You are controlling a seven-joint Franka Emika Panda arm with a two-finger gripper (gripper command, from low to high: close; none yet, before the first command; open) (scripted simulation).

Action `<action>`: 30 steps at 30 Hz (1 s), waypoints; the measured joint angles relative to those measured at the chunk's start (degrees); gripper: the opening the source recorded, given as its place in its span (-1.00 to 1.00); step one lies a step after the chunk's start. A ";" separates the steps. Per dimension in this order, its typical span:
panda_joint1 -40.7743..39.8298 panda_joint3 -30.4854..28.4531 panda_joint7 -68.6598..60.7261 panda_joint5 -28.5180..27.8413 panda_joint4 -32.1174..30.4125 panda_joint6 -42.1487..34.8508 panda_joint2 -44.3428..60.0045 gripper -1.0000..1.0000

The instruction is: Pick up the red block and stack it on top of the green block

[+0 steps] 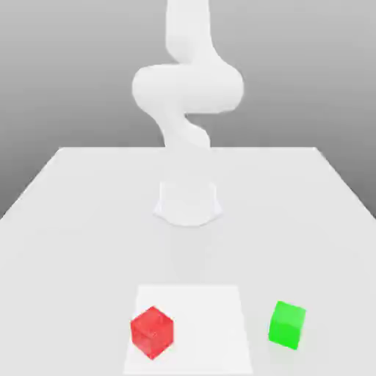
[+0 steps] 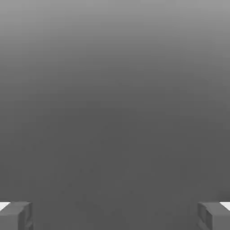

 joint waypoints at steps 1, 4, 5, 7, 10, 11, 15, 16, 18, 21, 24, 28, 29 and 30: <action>0.96 -1.19 -2.46 0.30 -0.66 0.99 2.25 0.00; 3.56 -4.47 -9.54 1.31 -2.54 3.78 8.62 0.00; 4.31 -5.47 -11.91 1.72 -3.16 4.69 10.70 0.00; 5.60 -7.26 -16.73 2.66 -4.38 6.49 14.88 0.00; 7.33 -9.70 -24.00 4.15 -6.20 9.19 21.16 0.00; 7.80 -10.40 -26.44 4.66 -6.81 10.09 23.26 0.00; 8.94 -12.41 -36.07 6.57 -9.25 13.69 31.64 0.00; 9.06 -12.73 -38.39 6.93 -9.86 14.59 33.71 0.00; 8.89 -13.10 -42.84 7.36 -11.08 16.42 37.82 0.00; 8.14 -13.26 -48.71 6.91 -12.96 19.24 43.79 0.00; 7.24 -12.99 -53.06 6.38 -14.14 22.63 49.61 0.00; 4.08 -8.90 -57.44 11.07 -13.11 29.09 57.85 0.00; 3.17 -7.79 -58.21 12.08 -12.85 30.47 59.56 -1.00; 3.17 -7.79 -58.21 12.08 -12.85 30.47 59.56 -1.00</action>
